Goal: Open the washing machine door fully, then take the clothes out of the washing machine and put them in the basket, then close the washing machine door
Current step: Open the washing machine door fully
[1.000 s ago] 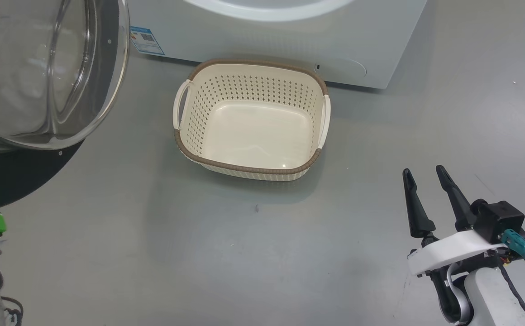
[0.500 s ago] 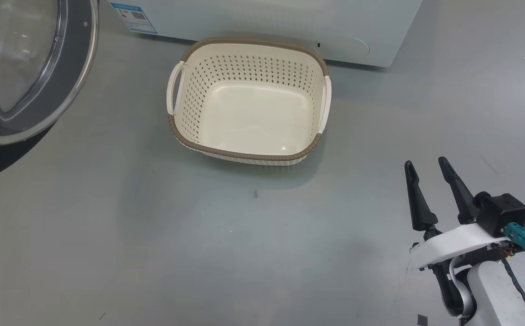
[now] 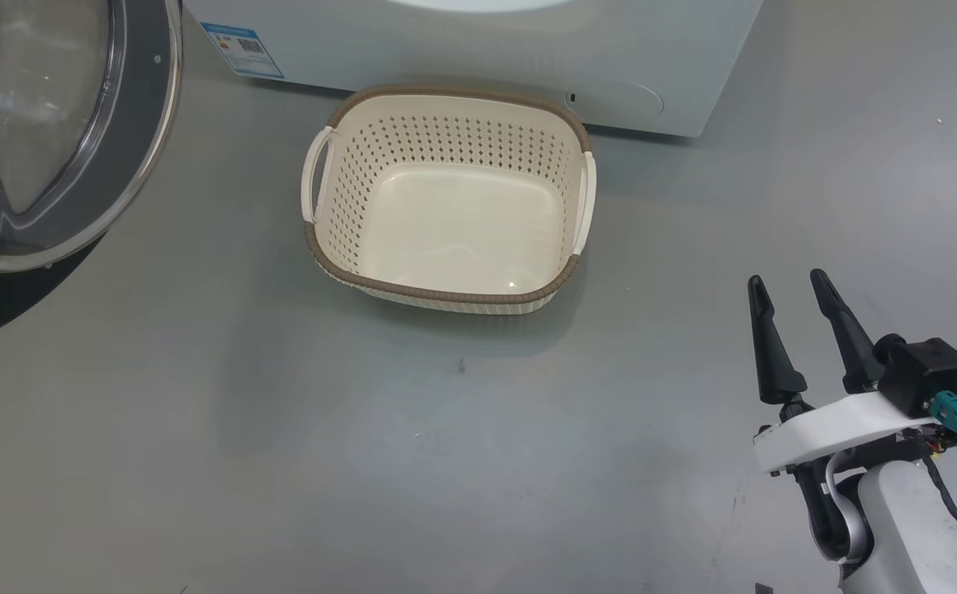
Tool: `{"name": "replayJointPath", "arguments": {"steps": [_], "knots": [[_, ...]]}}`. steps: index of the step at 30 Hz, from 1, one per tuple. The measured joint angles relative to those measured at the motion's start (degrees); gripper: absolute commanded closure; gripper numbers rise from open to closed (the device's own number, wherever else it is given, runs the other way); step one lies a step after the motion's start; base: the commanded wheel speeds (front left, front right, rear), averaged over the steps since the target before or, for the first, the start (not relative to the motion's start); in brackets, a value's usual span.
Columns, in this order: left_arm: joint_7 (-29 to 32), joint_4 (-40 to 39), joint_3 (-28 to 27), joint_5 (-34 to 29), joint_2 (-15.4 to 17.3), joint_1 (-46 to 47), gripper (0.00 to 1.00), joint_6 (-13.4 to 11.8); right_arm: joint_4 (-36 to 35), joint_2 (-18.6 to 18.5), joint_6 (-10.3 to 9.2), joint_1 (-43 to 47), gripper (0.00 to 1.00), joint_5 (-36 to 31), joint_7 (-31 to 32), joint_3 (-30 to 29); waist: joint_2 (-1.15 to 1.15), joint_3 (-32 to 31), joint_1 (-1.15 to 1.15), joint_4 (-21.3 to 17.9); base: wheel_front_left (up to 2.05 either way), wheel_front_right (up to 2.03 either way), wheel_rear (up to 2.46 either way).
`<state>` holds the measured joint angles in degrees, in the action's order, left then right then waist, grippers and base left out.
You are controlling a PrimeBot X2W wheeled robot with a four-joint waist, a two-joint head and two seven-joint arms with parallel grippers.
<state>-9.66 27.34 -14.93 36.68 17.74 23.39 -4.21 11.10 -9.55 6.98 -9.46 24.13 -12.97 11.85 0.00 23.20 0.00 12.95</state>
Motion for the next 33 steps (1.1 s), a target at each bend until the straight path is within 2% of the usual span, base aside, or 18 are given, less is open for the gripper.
{"name": "replayJointPath", "arguments": {"steps": [9, 18, 27, 33], "knots": [[-1.3, 0.2, 5.3, -2.8, -2.9, -0.4, 1.0, 2.2, 1.9, 1.0, 0.0, -0.2, 0.0, 1.1, -0.6, -2.0, 0.0, -3.9, 0.0, -0.6, 0.0, 0.0, 0.0], [-1.8, -0.5, 11.5, -7.9, -3.2, -4.4, 1.0, 4.0, 3.1, 2.5, 0.0, -0.2, 0.0, 1.5, -1.0, -1.9, 0.0, -9.1, 0.0, -2.0, 0.0, 0.0, 0.0], [-1.8, -2.2, 14.8, -8.1, -6.1, -7.8, 1.0, 5.5, 3.1, 3.2, 0.0, -0.1, 0.0, 1.5, -1.0, -1.9, 0.0, -14.0, 0.0, -4.7, 0.0, 0.0, 0.0], [-1.8, -3.0, 15.9, -8.5, -6.8, -10.8, 1.0, 6.0, 3.3, 3.8, 0.0, 0.7, 0.0, 1.5, -1.0, -1.7, 0.0, -16.9, 0.0, -7.2, 0.0, 0.0, 0.0]]}}
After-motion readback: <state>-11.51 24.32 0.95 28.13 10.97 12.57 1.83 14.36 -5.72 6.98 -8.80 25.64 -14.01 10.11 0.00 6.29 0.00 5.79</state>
